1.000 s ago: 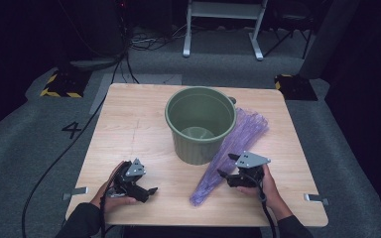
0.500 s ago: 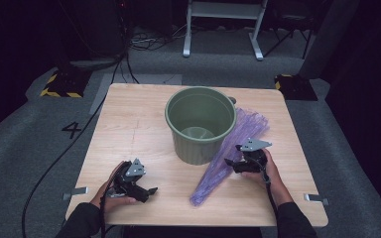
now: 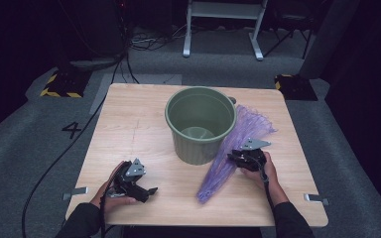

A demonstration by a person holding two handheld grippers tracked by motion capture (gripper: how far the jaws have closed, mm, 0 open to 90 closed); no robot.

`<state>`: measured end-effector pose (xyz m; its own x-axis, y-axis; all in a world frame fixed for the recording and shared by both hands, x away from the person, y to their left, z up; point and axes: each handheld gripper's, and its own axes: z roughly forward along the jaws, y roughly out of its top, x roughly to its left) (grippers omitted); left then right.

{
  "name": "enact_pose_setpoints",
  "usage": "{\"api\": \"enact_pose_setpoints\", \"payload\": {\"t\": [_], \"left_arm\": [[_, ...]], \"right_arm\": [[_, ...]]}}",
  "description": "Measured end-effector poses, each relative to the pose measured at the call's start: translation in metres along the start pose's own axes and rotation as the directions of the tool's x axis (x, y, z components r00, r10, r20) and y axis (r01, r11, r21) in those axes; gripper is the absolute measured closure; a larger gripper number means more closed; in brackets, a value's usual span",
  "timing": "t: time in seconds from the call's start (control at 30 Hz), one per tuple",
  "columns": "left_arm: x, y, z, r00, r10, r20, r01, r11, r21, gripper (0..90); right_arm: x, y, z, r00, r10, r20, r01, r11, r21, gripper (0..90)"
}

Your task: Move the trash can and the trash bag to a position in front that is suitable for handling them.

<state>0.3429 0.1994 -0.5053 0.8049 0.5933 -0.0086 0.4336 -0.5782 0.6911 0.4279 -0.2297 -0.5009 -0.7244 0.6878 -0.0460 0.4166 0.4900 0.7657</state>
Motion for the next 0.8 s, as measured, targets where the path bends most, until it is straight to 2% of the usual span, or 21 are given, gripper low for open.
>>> {"api": "enact_pose_setpoints", "payload": {"t": [0.03,0.33,0.37,0.4,0.53,0.63,0.8], "left_arm": [[0.0,0.0,0.0,1.0,0.0,0.0,0.0,1.0,0.0,2.8],[0.0,0.0,0.0,1.0,0.0,0.0,0.0,1.0,0.0,2.8],[0.0,0.0,0.0,1.0,0.0,0.0,0.0,1.0,0.0,2.8],[0.0,0.0,0.0,1.0,0.0,0.0,0.0,1.0,0.0,2.8],[0.0,0.0,0.0,1.0,0.0,0.001,0.0,1.0,-0.001,2.8],[0.0,0.0,0.0,1.0,0.0,0.0,0.0,1.0,0.0,2.8],[0.0,0.0,0.0,1.0,0.0,0.002,0.0,1.0,-0.001,2.8]], "right_arm": [[-0.004,-0.002,-0.002,0.9994,0.022,0.025,-0.022,1.0,0.001,76.4],[-0.014,-0.011,-0.013,0.9917,0.084,0.097,-0.084,0.996,0.002,78.9],[-0.02,-0.015,-0.017,0.9865,0.11,0.122,-0.111,0.994,0.0,79.1],[-0.02,-0.015,-0.017,0.9865,0.11,0.122,-0.111,0.994,0.0,79.1],[-0.028,-0.022,-0.024,0.9761,0.162,0.145,-0.162,0.987,-0.008,78.4],[-0.03,-0.025,-0.027,0.9767,0.17,0.132,-0.168,0.986,-0.02,68.8],[-0.027,-0.022,-0.031,0.9797,0.164,0.115,-0.161,0.986,-0.038,44.4]]}}
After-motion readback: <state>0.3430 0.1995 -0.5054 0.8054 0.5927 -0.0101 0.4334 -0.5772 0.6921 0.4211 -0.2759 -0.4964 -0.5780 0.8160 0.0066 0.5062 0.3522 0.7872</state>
